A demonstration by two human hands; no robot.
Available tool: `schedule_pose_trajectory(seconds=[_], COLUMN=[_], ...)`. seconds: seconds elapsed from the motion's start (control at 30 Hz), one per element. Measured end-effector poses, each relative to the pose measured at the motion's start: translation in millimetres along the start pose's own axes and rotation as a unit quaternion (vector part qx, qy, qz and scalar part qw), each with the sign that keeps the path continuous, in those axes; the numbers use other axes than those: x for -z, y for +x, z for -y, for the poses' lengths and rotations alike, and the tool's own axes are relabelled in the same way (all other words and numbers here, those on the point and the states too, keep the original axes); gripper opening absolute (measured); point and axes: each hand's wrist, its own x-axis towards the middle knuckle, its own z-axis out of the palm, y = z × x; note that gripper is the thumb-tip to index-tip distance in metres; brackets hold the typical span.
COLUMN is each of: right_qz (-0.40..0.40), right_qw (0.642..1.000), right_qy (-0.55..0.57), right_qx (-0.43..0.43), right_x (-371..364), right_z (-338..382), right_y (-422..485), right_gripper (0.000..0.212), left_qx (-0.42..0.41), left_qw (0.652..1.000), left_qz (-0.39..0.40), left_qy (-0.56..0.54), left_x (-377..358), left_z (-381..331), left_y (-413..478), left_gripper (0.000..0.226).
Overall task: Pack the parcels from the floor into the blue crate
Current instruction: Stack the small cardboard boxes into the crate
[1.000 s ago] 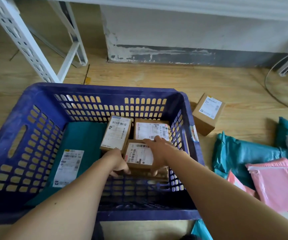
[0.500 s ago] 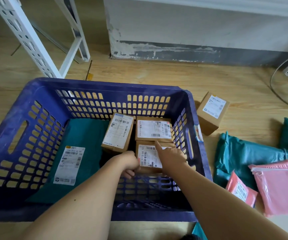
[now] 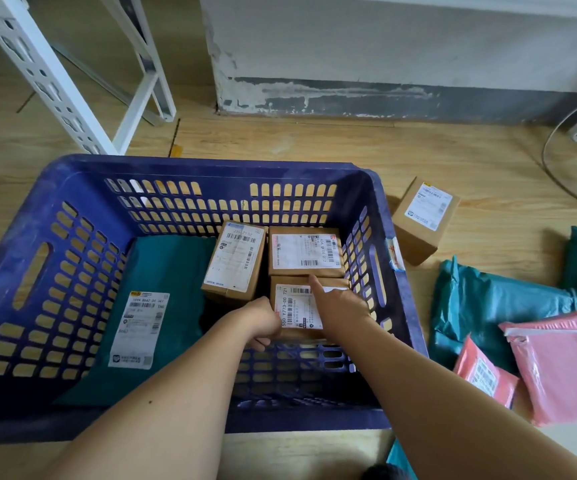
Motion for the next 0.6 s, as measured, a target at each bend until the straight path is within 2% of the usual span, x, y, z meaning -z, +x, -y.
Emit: schedule_pose_trajectory(seconds=[0.07,0.17,0.27,0.33,0.43,0.6], right_qz=[0.009,0.016,0.005,-0.003,-0.017,-0.117], right_qw=[1.000,1.000,1.000,0.999,0.995,0.972], right_qy=[0.006,0.014,0.019,0.051,0.099,0.202], right_qx=[0.002,0.005,0.002,-0.004,0.009,0.027], right_x=[1,4,11,17,26,46], right_z=[-2,-4,-5,-5,-5,-4], right_y=[0,-6,-11,-13,-20,-27], right_gripper=[0.083,0.084,0.089,0.092,0.084,0.059], left_qx=[-0.002,-0.011,-0.028,-0.049,-0.090,-0.158], left_qw=[1.000,0.996,0.984,0.973,0.952,0.925], left_qz=[-0.013,-0.057,-0.128,-0.181,-0.252,-0.315], left_qy=[0.024,0.071,0.119,0.132,0.150,0.139], left_x=[1,3,8,12,17,23], left_z=[0,-2,0,0,-5,-15], left_y=[-1,-5,-7,-10,-19,-33], left_gripper=[0.061,0.048,0.027,0.021,0.021,0.020])
